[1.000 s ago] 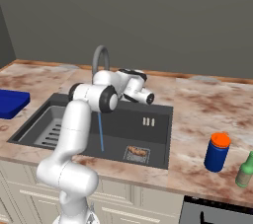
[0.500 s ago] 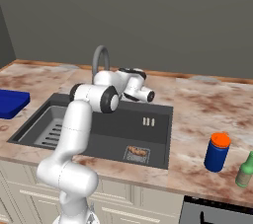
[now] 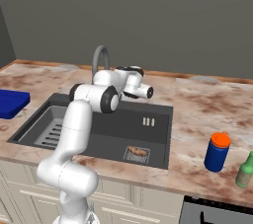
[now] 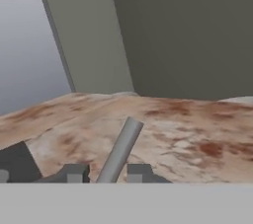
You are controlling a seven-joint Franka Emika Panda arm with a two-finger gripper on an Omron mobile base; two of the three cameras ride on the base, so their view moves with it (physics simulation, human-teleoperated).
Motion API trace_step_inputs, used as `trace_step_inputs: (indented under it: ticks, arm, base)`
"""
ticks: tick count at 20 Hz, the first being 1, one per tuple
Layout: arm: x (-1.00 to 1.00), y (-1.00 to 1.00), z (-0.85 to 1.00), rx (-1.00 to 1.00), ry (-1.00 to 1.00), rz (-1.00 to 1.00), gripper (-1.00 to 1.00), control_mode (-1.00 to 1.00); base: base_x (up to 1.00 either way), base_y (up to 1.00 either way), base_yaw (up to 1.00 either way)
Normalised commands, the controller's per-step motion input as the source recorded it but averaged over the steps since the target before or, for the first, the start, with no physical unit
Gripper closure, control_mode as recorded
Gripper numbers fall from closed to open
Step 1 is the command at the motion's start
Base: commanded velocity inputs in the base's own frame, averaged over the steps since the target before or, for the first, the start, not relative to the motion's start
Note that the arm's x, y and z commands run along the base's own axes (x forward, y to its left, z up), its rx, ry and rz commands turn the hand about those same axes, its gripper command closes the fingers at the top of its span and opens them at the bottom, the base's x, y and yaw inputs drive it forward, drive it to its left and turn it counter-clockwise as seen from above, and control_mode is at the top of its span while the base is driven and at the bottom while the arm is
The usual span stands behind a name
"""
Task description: Pick up all produce items and place them in the sink. Turn on the sink faucet to wash them. Then turn the sink off and put them in the tray.
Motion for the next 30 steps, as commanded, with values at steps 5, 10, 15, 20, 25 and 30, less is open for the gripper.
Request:
trace_step_inputs:
  ticks: [5,10,15,20,25,30]
  arm:
    - [0.07,0.22,0.15,-0.04,-0.05,0.07,-1.00,-1.00]
    - [0.01,0.00,0.22,0.00,-0.10,0.09,-1.00,-1.00]
    - [0.00,0.00,0.29,0.00,-0.06,0.10,-1.00,-1.00]
    - [0.00,-0.10,0.34,0.00,-0.03,0.10,-1.00,-1.00]
    - [0.00,-0.24,0.36,0.00,-0.03,0.09,-1.00,-1.00]
    - [0.00,-0.34,0.26,0.00,-0.04,0.07,-1.00,-1.00]
  base:
    - [0.00,0.00,0.00]
    - [0.00,0.00,0.00]
    - [0.00,0.00,0.00]
    - [0.00,0.00,0.00]
    - [0.00,0.00,0.00]
    - [0.00,0.00,0.00]
